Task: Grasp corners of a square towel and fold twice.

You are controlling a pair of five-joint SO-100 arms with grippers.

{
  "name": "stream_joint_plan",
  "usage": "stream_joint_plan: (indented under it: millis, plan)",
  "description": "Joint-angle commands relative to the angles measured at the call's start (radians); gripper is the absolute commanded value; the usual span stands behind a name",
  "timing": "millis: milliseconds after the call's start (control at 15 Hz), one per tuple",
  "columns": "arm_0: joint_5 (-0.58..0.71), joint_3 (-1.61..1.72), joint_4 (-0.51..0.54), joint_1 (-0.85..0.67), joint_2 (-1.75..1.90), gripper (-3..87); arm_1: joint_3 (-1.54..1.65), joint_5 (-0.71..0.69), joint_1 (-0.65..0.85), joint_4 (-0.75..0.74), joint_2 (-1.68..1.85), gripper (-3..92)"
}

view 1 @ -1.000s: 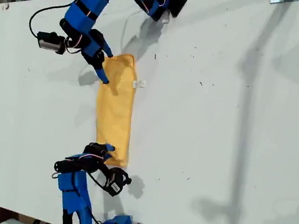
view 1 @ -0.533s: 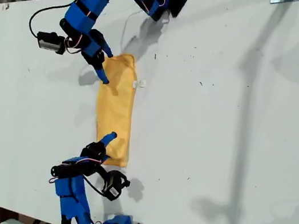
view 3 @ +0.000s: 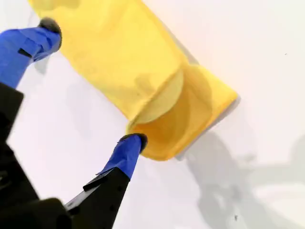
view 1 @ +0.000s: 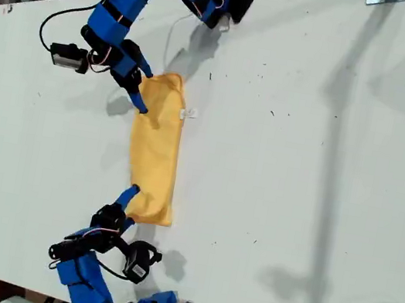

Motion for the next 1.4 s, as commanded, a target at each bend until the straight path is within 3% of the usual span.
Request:
stream_joint_plan:
  millis: [0,67,133,200,267,467,667,867,933,1000,1067,1333]
  plan:
    - [-0.037,0.095,-0.008,-0.083,0.124,41.2,-0.017,-0.011,0.002,-0.018,0.008,44.2]
    - [-0.040,0.216,-0.137,-0.081,0.189,40.7,-0.017,-0.011,-0.002,-0.021,-0.002,44.2]
    - [-0.032,0.146,-0.044,-0.087,0.069,38.5,-0.020,-0.012,-0.002,-0.023,-0.011,44.2]
    - [-0.029,0.167,-0.048,-0.101,0.061,36.6,-0.020,-0.012,0.000,-0.023,-0.014,44.1]
    - [-0.040,0.265,-0.156,-0.083,0.107,35.7,-0.020,-0.017,0.006,-0.025,-0.020,43.8]
    - [-0.078,0.307,-0.187,-0.018,0.058,32.5,0.031,-0.043,0.091,-0.055,-0.084,43.8]
    - [-0.117,0.321,-0.143,0.035,0.164,29.9,0.029,-0.052,0.124,-0.107,-0.268,43.4]
    - [-0.155,0.465,-0.083,0.041,0.509,28.7,0.026,-0.071,0.173,-0.152,-0.413,42.5]
    - [-0.169,0.517,-0.069,0.043,0.617,28.2,0.023,-0.080,0.184,-0.146,-0.436,30.2]
    - [-0.176,0.561,-0.067,0.044,0.693,27.8,0.037,-0.080,0.201,-0.141,-0.433,5.0]
    - [-0.183,0.598,-0.067,0.046,0.721,27.6,0.055,-0.078,0.215,-0.140,-0.433,0.0]
    - [-0.230,0.807,-0.118,0.052,0.910,25.8,0.244,-0.054,0.241,-0.184,-0.244,0.0]
